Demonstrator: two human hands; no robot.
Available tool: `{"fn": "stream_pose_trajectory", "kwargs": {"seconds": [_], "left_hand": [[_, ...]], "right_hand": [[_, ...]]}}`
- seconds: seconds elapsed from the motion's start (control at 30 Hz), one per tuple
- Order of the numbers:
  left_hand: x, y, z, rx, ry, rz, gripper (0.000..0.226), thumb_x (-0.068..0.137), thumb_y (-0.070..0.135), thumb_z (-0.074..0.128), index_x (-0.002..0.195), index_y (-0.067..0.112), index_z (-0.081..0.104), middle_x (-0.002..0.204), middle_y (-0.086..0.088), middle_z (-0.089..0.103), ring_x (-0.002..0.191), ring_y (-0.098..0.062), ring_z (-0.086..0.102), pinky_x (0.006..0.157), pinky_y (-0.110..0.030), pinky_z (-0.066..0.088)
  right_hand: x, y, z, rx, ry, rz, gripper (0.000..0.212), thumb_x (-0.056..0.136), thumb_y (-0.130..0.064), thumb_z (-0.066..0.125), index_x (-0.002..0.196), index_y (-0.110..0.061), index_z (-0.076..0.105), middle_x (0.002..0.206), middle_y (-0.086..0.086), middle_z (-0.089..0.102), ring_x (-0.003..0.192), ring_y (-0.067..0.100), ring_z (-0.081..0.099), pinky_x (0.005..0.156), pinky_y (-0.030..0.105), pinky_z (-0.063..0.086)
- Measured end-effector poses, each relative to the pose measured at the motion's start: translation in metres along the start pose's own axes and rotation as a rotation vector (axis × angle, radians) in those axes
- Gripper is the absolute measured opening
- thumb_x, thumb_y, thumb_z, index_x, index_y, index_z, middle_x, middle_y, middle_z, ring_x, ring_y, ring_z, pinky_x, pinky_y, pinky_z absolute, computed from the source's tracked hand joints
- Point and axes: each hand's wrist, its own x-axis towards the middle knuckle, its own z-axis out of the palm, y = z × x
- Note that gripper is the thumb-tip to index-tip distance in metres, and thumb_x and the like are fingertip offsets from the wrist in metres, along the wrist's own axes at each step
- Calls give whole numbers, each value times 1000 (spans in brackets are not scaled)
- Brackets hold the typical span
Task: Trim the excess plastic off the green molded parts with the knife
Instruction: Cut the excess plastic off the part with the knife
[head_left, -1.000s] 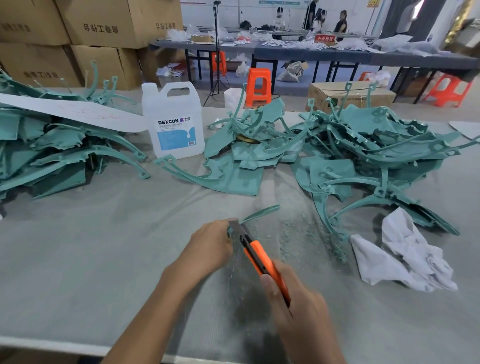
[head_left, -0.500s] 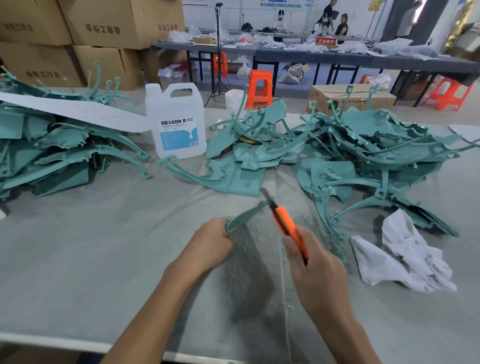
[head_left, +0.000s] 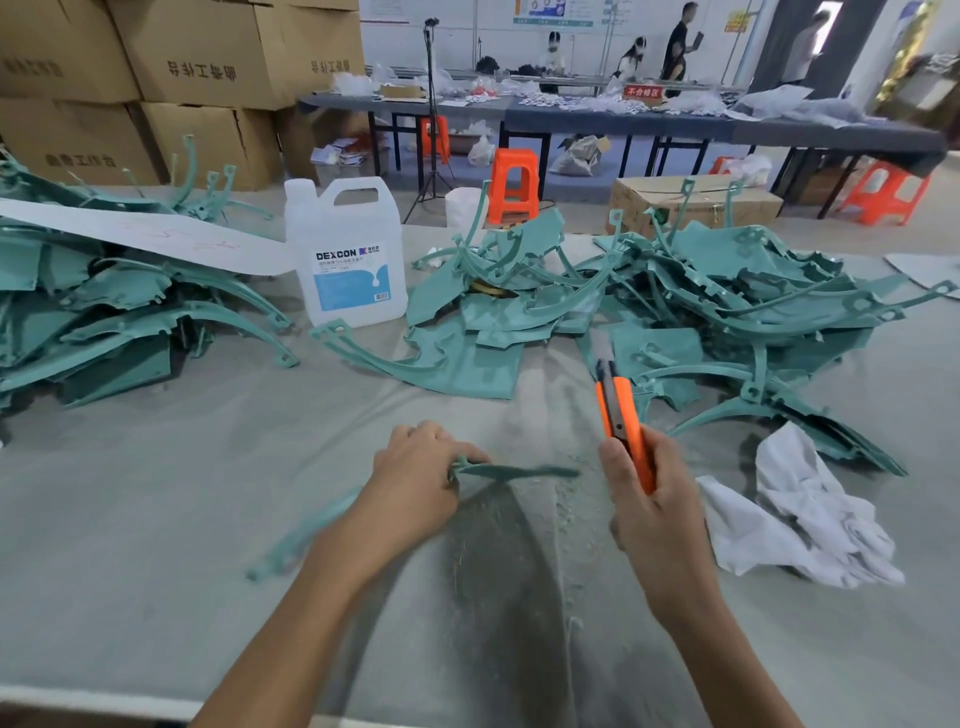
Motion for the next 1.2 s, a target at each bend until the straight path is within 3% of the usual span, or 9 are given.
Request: {"fn": "stream_pose_trajectory", "kwargs": {"seconds": [0.17,0.37,0.57,0.7,0.77,0.87,0.93,1.07,1.2], "left_hand": [[-7,11,-13,-68,130,91,44,79,1,62,103,35,75,97,14,73,95,-12,66,90,-37,51],[-19,9,-1,-258,339,148,42,73,1,76,101,32,70,88,21,73,85,2,66,81,-27,54],[-28,16,13,-499,483,126,53,78,34,84,119,42,51,119,29,55,116,5,52,91,-11,42],[-36,34,35,-854,254,33,44,79,58,68,118,43,54,115,16,65,104,-2,65,80,-16,51],[-41,38,49,-987,144,29,49,82,63,64,122,35,58,114,2,69,99,-9,69,79,-27,57],[-51,39,60,-864,113,85,64,80,66,69,135,36,52,126,5,64,117,-11,63,98,-41,52],[-51,37,61,-719,230,111,46,91,51,63,133,38,54,127,13,64,120,-6,60,101,-36,50],[-51,16,48,-339,386,208,44,96,19,53,139,28,58,135,13,62,124,-4,57,106,-25,43],[-51,-31,29,-14,386,245,53,87,22,50,139,27,59,138,9,61,125,-11,57,101,-32,45]], "right_hand": [[-15,-8,7,282,-254,87,38,75,-58,79,105,-39,66,80,-1,70,50,4,47,47,19,41],[-38,-2,28,392,-160,199,24,77,-50,76,97,-38,71,80,16,69,47,11,46,41,23,36],[-42,5,36,537,-219,412,54,67,-45,80,112,-16,68,68,11,61,47,21,45,36,24,34],[-40,6,44,647,-222,458,30,91,-21,72,118,-15,62,68,7,61,54,14,53,40,23,38],[-38,5,46,672,-229,457,45,81,-32,81,118,-14,62,70,5,62,60,16,55,44,25,41],[-37,7,47,716,-231,494,64,66,-38,90,117,-11,62,82,12,66,73,28,57,58,31,46],[-38,10,46,692,-232,529,65,66,-40,83,118,-9,60,82,13,68,65,26,57,50,27,46],[-38,24,31,727,-114,564,39,82,-34,69,108,-8,57,98,20,74,50,14,56,30,21,34],[-38,42,1,650,-12,569,16,98,-25,60,108,-12,60,92,17,72,55,17,57,33,22,34]]}}
